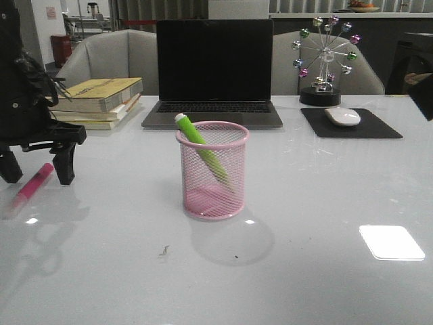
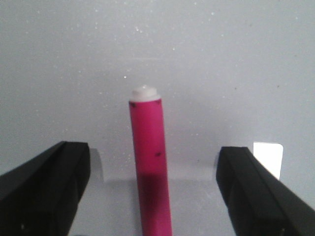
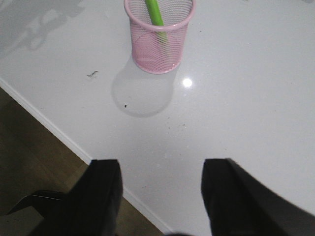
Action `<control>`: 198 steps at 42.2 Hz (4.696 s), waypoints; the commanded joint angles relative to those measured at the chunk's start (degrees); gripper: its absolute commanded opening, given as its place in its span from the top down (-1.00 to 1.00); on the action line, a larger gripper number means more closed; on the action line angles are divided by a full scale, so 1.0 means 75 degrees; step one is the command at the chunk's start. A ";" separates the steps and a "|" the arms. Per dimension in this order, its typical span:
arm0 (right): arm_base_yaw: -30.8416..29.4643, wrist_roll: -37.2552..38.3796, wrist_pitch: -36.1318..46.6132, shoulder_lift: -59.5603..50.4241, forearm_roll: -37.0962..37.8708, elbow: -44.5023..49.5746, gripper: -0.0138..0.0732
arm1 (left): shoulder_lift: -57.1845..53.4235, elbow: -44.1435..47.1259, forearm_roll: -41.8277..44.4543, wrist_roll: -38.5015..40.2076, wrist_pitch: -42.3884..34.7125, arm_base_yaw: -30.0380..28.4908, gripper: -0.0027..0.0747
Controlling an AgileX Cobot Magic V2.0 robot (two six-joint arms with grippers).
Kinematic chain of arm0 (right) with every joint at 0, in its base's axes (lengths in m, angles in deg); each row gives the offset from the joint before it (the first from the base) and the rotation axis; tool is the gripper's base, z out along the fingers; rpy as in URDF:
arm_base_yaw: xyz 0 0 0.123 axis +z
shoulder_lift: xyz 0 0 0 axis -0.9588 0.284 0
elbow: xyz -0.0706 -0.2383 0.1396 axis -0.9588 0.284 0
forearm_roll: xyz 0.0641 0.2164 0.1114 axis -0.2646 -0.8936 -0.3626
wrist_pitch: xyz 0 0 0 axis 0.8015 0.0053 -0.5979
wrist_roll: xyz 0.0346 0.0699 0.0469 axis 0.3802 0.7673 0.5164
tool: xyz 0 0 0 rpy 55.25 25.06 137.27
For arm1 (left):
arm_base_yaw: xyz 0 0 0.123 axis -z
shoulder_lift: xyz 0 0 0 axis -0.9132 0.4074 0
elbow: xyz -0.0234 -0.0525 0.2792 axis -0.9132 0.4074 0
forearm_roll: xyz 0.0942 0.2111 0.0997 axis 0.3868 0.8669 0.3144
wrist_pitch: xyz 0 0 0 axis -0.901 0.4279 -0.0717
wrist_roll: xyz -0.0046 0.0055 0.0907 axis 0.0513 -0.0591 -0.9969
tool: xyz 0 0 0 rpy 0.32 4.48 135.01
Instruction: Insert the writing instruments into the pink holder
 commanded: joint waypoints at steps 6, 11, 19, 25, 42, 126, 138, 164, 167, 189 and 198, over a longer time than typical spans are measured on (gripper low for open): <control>0.0006 -0.0052 0.0487 -0.0045 0.0058 -0.0206 -0.41 | -0.0399 -0.0217 -0.0029 0.0056 -0.0075 -0.0032 -0.22; 0.0006 -0.0052 0.0487 -0.0045 0.0058 -0.0206 -0.41 | -0.0399 -0.0217 0.0000 0.0056 -0.0075 -0.0032 0.06; 0.0006 -0.0052 0.0487 -0.0045 0.0058 -0.0206 -0.41 | -0.0399 -0.0217 0.0000 0.0056 -0.0075 -0.0032 0.38; 0.0006 -0.0052 0.0487 -0.0045 0.0058 -0.0206 -0.41 | -0.0399 -0.0217 0.0000 0.0056 -0.0075 -0.0032 0.56; 0.0006 -0.0052 0.0487 -0.0045 0.0058 -0.0206 -0.41 | -0.1731 0.0419 -0.0082 -0.1023 -0.0448 0.0086 0.70; 0.0006 -0.0052 0.0487 -0.0045 0.0058 -0.0206 -0.41 | -0.2443 0.4967 -0.0944 -0.1323 -1.3458 0.4683 -0.09; 0.0006 -0.0052 0.0487 -0.0049 0.0058 -0.0206 -0.41 | -0.4887 0.3895 -0.0964 -0.1337 -0.6442 0.4557 -0.09; 0.0006 -0.0052 0.0521 -0.0049 0.0058 -0.0206 -0.41 | -0.9400 0.5057 -0.0470 -0.1337 -0.1035 0.4541 -0.08; 0.0006 -0.0052 0.0512 -0.0049 0.0058 -0.0206 -0.41 | -0.9831 0.5448 -0.0470 -0.1337 -0.0961 0.4541 -0.08; 0.0006 -0.0052 0.0105 -0.0049 0.0000 -0.0206 -0.32 | -1.1176 0.6702 0.0102 -0.0490 -0.0531 0.4541 -0.06; 0.0006 -0.0052 0.0052 -0.0049 0.0000 -0.0206 0.33 | -1.1176 0.6702 0.0119 -0.0490 -0.0543 0.4541 0.37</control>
